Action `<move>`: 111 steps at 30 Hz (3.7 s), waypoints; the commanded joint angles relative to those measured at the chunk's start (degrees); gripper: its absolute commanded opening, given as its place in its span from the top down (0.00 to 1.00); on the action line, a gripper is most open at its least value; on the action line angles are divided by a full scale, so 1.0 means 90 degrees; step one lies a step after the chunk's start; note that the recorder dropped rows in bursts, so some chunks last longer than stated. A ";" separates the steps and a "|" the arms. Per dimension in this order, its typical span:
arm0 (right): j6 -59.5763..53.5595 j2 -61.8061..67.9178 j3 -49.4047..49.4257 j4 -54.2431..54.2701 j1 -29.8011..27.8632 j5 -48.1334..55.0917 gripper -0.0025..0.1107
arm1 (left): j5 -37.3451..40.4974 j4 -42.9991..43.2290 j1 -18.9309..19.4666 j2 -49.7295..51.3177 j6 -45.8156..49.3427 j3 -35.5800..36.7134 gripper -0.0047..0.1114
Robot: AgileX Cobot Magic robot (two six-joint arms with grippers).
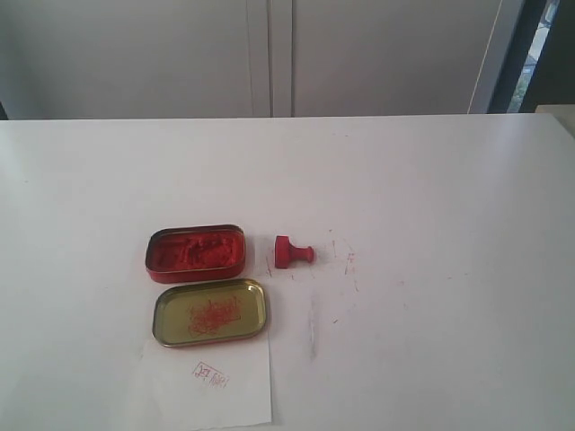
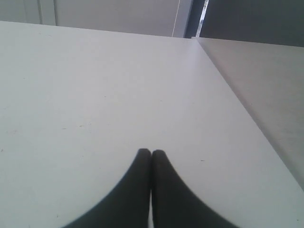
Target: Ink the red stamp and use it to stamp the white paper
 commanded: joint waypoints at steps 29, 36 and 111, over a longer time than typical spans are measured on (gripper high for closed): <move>0.0380 -0.0033 0.0032 0.0003 -0.0025 -0.0096 0.98 | -0.0017 -0.0040 0.0020 -0.0033 0.0000 0.0027 0.96; 0.0380 -0.0033 0.0032 0.0003 -0.0025 -0.0096 0.98 | -0.0017 -0.0040 0.0020 -0.0033 0.0000 0.0027 0.96; 0.1041 -0.0033 0.0032 -0.0246 -0.0025 -0.0094 0.98 | -0.0017 -0.0040 0.0020 -0.0033 0.0000 0.0027 0.96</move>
